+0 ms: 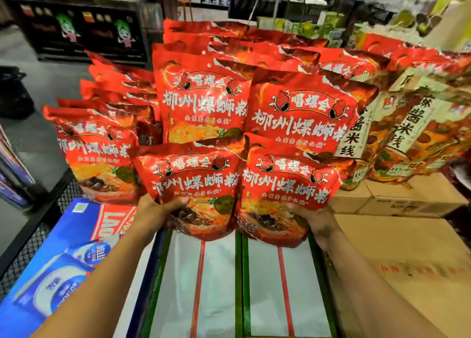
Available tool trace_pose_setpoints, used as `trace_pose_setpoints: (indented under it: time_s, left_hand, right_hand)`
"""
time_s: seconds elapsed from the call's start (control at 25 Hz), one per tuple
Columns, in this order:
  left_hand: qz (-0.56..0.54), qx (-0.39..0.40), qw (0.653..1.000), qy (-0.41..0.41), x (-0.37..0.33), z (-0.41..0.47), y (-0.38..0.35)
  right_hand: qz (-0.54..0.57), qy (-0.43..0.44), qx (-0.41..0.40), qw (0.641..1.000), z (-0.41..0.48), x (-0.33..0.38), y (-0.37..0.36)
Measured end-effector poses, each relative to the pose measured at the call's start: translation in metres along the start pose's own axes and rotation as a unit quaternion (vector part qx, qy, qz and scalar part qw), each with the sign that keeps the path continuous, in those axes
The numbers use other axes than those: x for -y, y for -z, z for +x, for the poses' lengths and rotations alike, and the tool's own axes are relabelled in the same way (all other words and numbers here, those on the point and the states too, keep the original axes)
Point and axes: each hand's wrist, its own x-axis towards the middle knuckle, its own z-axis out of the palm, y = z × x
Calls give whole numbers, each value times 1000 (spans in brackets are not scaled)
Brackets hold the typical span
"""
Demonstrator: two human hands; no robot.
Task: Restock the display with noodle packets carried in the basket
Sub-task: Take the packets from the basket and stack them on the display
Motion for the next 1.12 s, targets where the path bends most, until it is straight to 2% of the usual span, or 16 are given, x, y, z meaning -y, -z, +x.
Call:
trace_pose_setpoints:
  time_s: [0.16,0.32,0.48,0.6,0.84,0.92,1.12]
  left_hand:
    - [-10,-16,1000,23,1,-5,-5]
    - [8,-12,1000,12,-5,-16,-5]
    - [-1,-106,994,-10,-10,-18,-15]
    - [-10,-177,984,-13,-13,-24,-27]
    - [-32,-176,984,-13,-22,-29,-28]
    - [-14,-167,986,3,-26,-21,-27]
    - [12,-207,978,31,-31,-18,-33]
  right_hand:
    - [-11,-18,-3,1000,-1,0,2]
    - [-62,6,-44,997,-2,-5,0]
    - [-39,22,-88,995,-5,-10,1]
    - [-20,48,-81,995,-9,-11,5]
    - [-33,32,-71,996,-1,-9,7]
    - [-47,18,-86,995,5,-6,4]
    - [-39,6,-145,989,2,-9,-8]
